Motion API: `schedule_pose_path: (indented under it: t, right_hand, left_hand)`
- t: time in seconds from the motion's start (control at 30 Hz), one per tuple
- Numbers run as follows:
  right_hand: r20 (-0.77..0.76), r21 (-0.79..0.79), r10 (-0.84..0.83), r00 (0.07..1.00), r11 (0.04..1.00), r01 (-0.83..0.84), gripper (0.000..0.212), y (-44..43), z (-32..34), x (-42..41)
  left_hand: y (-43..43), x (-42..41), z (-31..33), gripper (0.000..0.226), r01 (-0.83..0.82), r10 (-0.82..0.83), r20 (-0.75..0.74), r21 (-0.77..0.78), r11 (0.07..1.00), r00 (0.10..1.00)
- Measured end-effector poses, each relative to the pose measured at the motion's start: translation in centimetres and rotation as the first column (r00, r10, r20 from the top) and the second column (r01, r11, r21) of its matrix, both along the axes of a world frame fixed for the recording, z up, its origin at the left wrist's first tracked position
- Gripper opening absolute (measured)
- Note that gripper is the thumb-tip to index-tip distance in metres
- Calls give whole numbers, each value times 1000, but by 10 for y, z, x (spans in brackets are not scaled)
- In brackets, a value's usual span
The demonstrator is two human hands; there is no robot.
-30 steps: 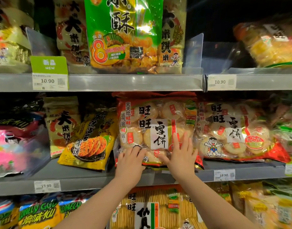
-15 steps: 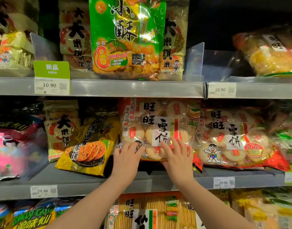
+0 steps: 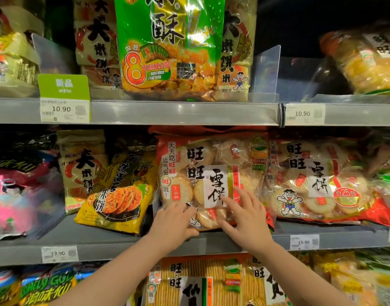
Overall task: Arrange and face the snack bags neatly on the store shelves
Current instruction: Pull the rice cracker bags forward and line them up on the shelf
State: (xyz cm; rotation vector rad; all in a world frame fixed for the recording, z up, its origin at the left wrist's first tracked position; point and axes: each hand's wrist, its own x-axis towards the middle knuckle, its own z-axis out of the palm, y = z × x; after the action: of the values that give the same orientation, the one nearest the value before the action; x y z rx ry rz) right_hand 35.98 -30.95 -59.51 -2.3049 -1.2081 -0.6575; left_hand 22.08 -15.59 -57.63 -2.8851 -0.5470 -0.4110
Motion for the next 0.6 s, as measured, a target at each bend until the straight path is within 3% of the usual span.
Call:
schedule_pose_path:
  t: [0.1,0.2,0.27,0.6]
  right_hand:
    - [-53,-41,-125,991,992,123,84,11,11,-1]
    - [-83,-120,-151,985,983,141,102,18,19,-3]
    - [-97,-162,-155,983,977,139,104,21,22,-3]
    - [-131,-250,-231,964,949,194,102,43,25,2]
  left_hand:
    - [-6,-1,14,60,-18,11,74,97,995,997]
    - [-2,2,14,105,-87,67,185,99,991,980]
    - [4,7,11,120,-102,80,175,124,987,981]
    - [19,31,8,118,-203,200,39,120,972,979]
